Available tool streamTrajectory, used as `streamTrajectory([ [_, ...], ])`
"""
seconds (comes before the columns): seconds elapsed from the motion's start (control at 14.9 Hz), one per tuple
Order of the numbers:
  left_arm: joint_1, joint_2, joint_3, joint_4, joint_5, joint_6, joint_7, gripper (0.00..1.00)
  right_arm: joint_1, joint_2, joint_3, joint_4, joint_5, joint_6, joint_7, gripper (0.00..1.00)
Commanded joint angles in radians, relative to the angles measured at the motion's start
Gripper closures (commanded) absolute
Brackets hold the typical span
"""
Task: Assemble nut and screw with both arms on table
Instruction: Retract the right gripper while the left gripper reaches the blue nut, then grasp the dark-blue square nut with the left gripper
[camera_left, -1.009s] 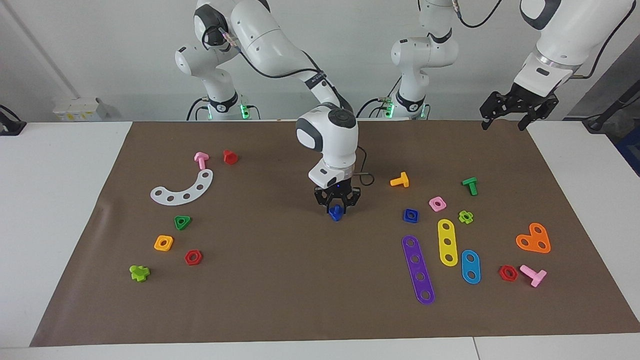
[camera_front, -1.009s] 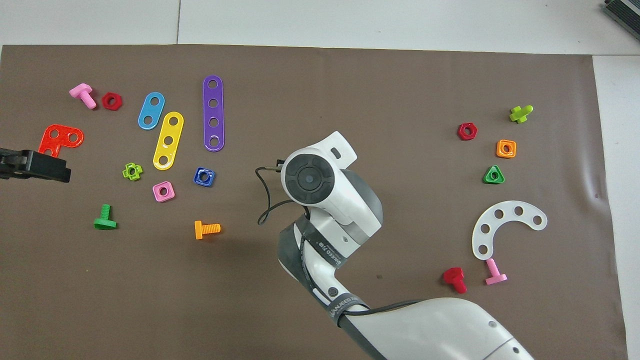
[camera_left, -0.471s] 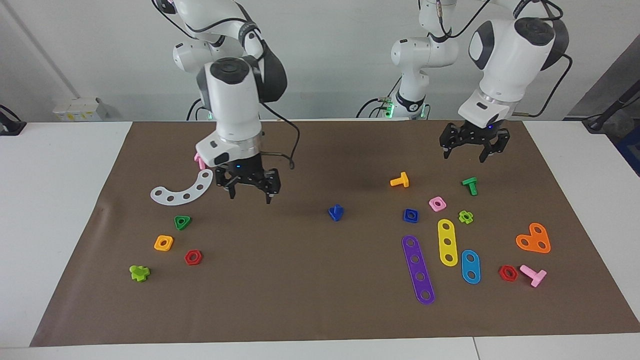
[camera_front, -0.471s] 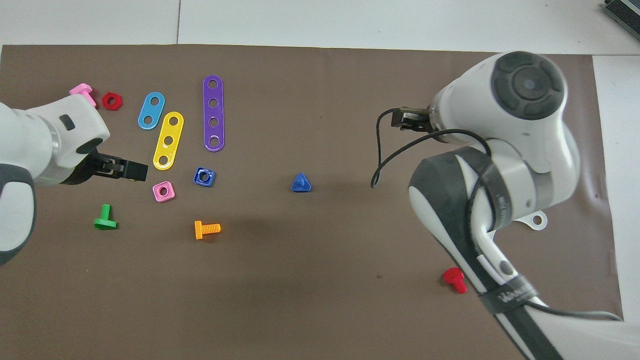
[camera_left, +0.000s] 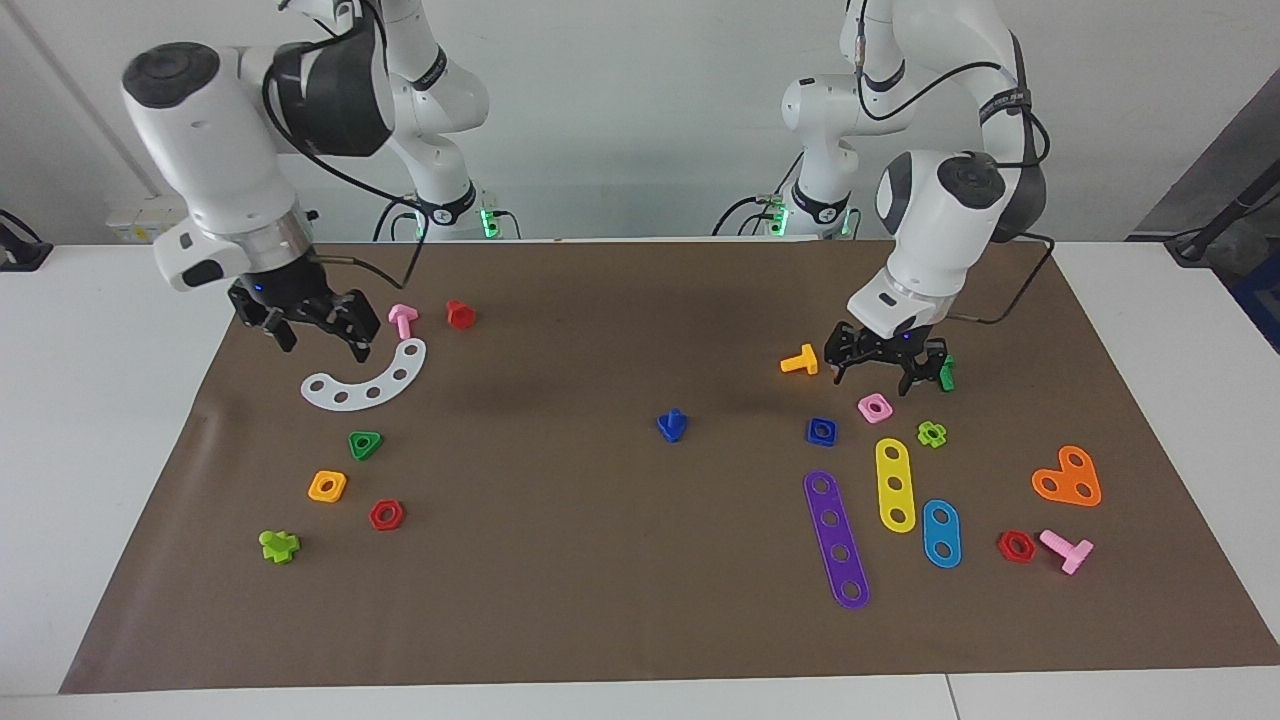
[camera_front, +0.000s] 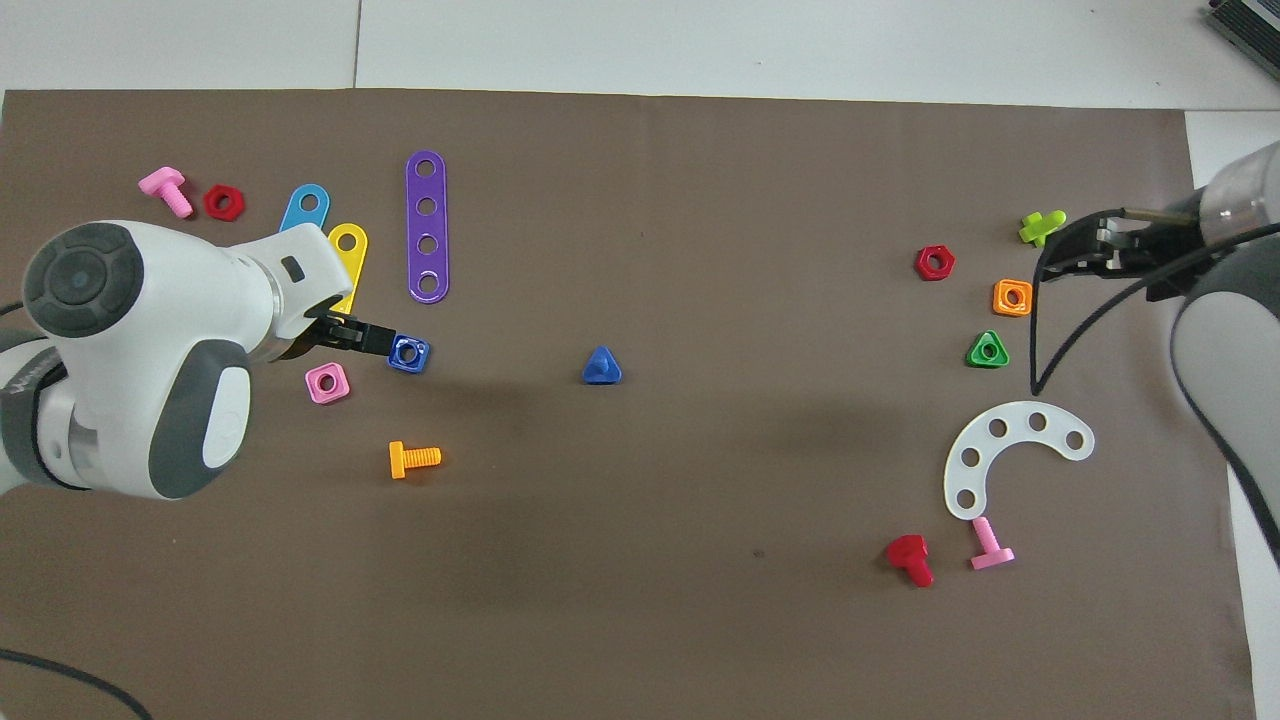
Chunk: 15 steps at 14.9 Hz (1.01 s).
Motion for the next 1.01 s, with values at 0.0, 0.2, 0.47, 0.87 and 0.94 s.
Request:
streamTrajectory([
  [0.0,-0.02,0.048,0.01,-0.027,-0.005,0.086,-0.007,0.01,-0.052,-0.052,0.011,-0.015,0.078,-0.078,-0.048,0.0],
  [0.2,-0.023,0.114,0.01,-0.033,-0.005,0.141,-0.004,0.03,-0.051,-0.037,0.006,0.075,0.073,-0.164,-0.057,0.0],
  [0.47,-0.051,0.177,0.01,-0.053,-0.005,0.215,-0.009,0.05,0.008,-0.049,0.02,0.042,-0.013,-0.16,-0.061,0.0],
  [0.87,-0.051,0.18,0.011,-0.067,-0.007,0.223,-0.009,0.2,0.011,-0.051,0.02,0.042,-0.054,-0.153,-0.114,0.0],
  [0.94,-0.052,0.18,0.011,-0.067,-0.007,0.221,-0.009,0.32,0.011,-0.048,0.02,0.058,-0.059,-0.166,-0.12,0.0],
])
